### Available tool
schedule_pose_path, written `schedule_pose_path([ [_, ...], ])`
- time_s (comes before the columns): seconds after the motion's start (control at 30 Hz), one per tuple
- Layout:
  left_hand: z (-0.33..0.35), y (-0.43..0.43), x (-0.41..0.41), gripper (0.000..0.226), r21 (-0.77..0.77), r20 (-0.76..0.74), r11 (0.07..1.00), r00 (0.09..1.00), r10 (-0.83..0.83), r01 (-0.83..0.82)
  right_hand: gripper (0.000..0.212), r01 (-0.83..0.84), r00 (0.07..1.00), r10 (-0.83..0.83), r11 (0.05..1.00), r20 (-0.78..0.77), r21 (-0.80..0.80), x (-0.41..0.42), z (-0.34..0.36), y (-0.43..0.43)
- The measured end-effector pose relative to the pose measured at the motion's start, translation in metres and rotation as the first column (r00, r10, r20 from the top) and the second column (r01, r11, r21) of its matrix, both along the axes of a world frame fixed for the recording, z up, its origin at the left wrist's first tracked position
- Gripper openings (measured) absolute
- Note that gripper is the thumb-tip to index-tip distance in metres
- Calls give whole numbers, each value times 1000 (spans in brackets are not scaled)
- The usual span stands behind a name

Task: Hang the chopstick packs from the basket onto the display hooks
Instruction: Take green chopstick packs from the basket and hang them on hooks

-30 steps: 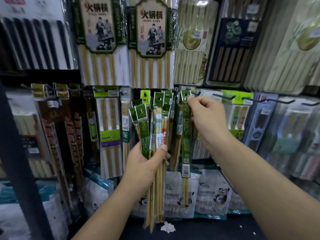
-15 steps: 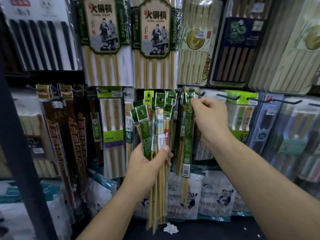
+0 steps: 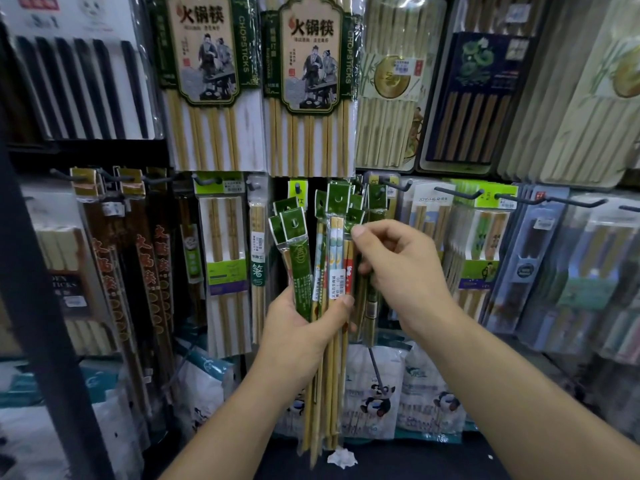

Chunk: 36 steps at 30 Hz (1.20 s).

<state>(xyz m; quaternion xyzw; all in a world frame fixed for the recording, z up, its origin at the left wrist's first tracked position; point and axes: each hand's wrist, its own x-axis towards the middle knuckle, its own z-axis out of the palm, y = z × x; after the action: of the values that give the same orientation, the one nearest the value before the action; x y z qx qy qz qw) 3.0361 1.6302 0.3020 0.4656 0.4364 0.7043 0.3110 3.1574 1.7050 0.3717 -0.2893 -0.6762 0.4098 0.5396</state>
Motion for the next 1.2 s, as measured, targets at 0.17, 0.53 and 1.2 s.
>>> schedule_pose_path([
  [0.17, -2, 0, 2, 22, 13, 9, 1000, 1000, -8, 8, 10, -34, 998, 30, 996, -47, -82, 0, 3, -4],
  [0.53, 0, 1, 3, 16, 81, 32, 996, 999, 39, -41, 5, -56, 996, 51, 996, -74, -74, 0, -1, -11],
  [1.2, -4, -2, -5, 10, 12, -25, 988, 988, 155, -154, 33, 165, 982, -171, 983, -82, -79, -5, 28, 31],
])
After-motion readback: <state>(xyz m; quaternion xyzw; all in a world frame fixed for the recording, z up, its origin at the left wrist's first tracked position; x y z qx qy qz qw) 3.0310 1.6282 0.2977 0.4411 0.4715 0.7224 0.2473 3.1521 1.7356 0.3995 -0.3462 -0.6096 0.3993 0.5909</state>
